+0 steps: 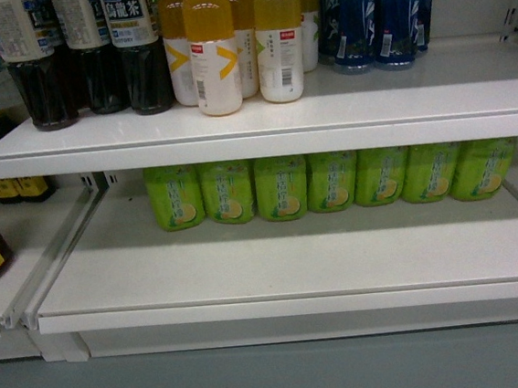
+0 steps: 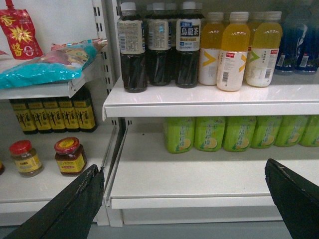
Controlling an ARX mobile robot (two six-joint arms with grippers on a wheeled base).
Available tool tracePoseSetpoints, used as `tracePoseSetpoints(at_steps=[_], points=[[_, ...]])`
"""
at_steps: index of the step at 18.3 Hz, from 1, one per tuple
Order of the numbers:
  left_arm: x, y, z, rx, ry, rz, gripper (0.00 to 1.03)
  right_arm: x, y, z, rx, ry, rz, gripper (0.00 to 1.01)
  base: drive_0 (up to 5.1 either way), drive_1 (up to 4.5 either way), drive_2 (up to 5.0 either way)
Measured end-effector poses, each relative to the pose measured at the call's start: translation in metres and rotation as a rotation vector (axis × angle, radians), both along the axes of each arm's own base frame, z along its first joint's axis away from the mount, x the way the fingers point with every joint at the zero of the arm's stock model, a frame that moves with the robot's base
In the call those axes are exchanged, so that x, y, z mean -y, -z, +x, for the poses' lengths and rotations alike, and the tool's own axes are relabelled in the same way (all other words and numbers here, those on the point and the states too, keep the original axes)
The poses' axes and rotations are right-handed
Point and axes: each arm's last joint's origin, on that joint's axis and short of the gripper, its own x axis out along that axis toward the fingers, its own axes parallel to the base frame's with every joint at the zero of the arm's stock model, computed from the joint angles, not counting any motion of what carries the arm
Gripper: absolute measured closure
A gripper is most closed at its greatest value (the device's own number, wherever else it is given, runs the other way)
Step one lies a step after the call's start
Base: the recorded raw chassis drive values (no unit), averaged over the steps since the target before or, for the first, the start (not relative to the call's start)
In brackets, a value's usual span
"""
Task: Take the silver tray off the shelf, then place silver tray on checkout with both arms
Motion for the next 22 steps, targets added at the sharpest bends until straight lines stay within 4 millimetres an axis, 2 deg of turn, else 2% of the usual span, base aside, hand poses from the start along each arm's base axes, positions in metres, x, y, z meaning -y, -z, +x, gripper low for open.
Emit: tracePoseSetpoints(at_steps=[22], points=[[0.0000, -0.0002, 0.0000, 0.002, 0.000, 0.000, 0.05, 0.0000, -0.0002, 0.0000, 0.002, -0.002, 0.000, 0.03, 0.0, 0.00, 0.0]])
